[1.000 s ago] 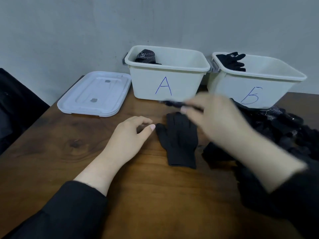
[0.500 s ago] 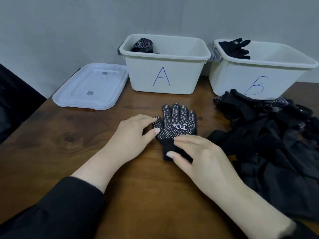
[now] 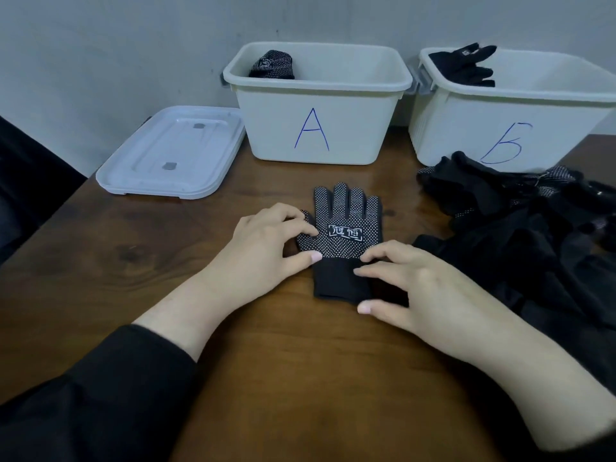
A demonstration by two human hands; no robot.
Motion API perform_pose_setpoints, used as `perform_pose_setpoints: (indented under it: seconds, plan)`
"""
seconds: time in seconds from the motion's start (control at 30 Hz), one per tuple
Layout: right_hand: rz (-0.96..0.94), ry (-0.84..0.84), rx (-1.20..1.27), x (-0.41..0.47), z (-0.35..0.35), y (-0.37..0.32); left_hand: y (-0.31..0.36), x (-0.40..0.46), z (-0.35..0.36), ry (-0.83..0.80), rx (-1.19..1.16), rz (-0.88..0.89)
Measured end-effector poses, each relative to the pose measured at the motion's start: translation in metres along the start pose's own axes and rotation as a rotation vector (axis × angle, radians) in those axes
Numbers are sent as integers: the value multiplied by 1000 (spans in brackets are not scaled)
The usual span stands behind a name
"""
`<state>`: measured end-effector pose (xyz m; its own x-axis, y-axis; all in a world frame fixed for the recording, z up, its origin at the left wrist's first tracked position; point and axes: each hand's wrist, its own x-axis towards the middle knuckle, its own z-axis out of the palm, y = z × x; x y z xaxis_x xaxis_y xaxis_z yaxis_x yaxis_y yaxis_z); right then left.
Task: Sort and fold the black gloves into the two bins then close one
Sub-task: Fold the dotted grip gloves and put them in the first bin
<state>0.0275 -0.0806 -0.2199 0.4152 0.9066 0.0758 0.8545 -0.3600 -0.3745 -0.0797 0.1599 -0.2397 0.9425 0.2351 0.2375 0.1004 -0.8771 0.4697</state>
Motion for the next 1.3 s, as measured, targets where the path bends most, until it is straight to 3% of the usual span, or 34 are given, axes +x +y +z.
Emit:
perform_pose_setpoints:
  seconds: [0.07,0.23,0.37,0.5,0.63,0.73,0.87,1.07,1.17,1.3]
  plan:
    - [-6,-32,-2,-1,0,3,-1,-1,-3,12,-35,76]
    - [-49,122,-36,4,13,-1,6,-9,-6,-134,-32,319]
    - [-44,208,-13,7,13,-5,9,-13,-7,-221,-9,319]
    - [-39,203,51,5,9,-9,13,-12,-3,-124,37,318]
    - [27,81,96,3,6,-11,16,-13,-12,-85,-20,262]
    - [-20,191,53,5,9,-13,19,-16,-19,-99,-153,150]
    - [117,200,375,11,-1,-21,19,-17,-24,-137,-401,-16]
    - [296,254,371,50,-10,-17,24,6,-19,68,-615,-243]
    - [374,247,352,69,-15,-13,21,20,-15,131,-559,-275]
    - [488,182,165,87,-9,-1,14,35,-5,113,-259,-292]
